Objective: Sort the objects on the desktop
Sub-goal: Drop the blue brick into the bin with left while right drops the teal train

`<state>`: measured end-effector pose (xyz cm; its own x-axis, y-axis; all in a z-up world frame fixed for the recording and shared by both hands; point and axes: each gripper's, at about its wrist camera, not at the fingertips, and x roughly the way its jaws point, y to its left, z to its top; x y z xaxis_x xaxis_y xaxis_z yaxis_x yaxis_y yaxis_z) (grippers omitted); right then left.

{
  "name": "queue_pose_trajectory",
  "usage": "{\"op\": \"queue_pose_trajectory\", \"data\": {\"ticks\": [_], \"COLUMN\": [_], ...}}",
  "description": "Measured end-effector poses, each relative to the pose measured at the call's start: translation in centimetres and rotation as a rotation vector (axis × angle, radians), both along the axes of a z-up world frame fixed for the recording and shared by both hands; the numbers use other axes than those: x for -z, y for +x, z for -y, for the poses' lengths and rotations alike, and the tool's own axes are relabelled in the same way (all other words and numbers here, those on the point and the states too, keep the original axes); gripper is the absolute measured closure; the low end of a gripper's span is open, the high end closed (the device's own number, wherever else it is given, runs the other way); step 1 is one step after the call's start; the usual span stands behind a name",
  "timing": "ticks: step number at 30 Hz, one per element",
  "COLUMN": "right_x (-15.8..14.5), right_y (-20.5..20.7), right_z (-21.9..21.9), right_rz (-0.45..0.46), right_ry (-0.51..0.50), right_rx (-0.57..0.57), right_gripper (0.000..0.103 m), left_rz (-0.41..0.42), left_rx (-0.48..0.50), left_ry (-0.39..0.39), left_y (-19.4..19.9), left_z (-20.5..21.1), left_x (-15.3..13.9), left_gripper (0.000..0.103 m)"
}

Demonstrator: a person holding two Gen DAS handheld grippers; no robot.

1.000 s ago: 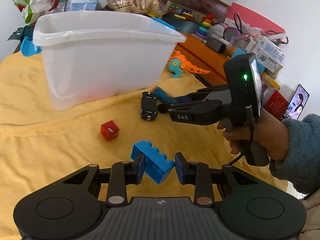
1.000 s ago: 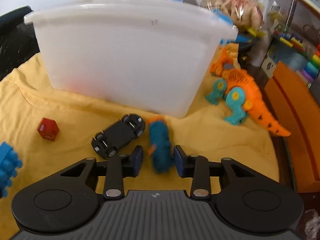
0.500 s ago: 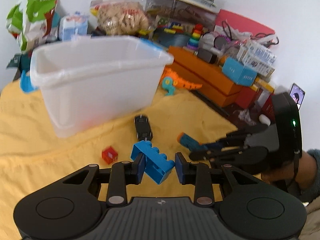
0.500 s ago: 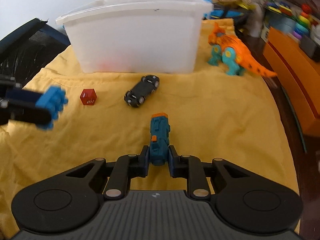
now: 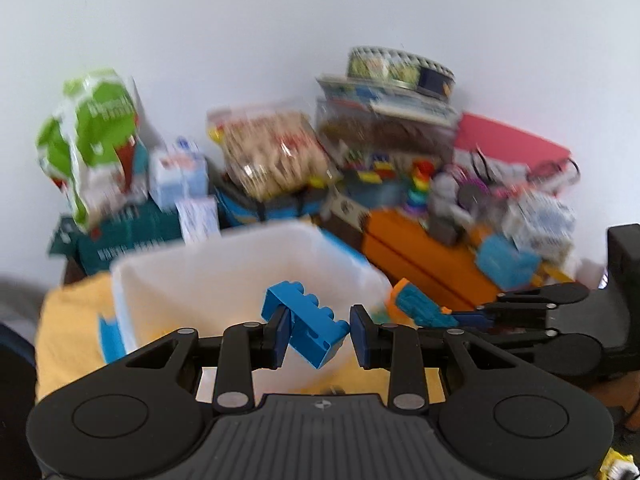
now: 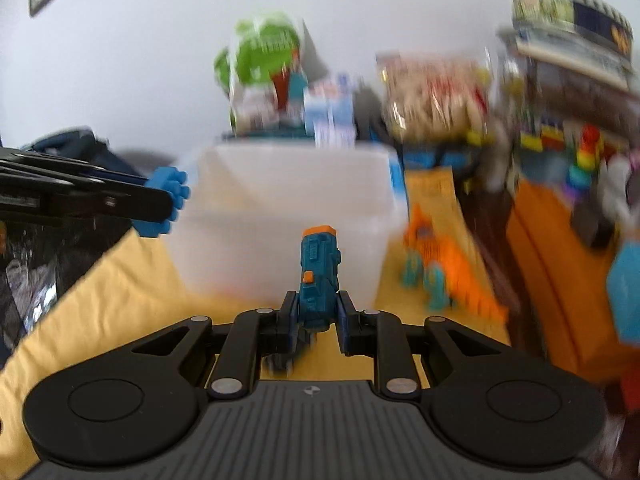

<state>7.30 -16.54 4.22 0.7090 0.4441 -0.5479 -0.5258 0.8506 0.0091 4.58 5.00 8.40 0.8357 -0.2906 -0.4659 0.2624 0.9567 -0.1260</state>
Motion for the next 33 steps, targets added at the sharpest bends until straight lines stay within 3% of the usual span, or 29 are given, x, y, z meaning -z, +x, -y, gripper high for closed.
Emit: {"op": "queue_pose_trajectory", "data": {"ticks": [9,15,24,28,33], "right_x": [-3.5,-2.2,2.1,2.0,1.0], "right_y": [4.9,7.4,9.0,9.2,8.8], "right_z": [-3.9,-6.8,-8.2,-8.1,-7.4], "right_rz": [0.108,0.119,0.029,0.042,0.052], "right_ry": [0.032,-0.018,-0.091,-0.095,-0.044], "right_rx": [-0.046,-0.067,-0.078,-0.066,-0.037], "right_gripper": [0.081,0.081,0.08,0.064,0.058], "left_rz": [0.03,-0.052,-0.212,-0.184,-0.103], "left_rx": [-0.121,-0.178,-0.198,-0.208,-0.2], "left_ry": [0.051,0.082,0.123,0.101,0.113], "left_y": [4.8,7.4,9.6,8.9,7.2], "left_z": [-1.3,-2.1,-3.5,-3.8,-3.2], "left_x": [-2.2,0.8,5.8,5.3,3.2], "left_gripper": [0.067,0.067,0.065,0.05,0.049]}}
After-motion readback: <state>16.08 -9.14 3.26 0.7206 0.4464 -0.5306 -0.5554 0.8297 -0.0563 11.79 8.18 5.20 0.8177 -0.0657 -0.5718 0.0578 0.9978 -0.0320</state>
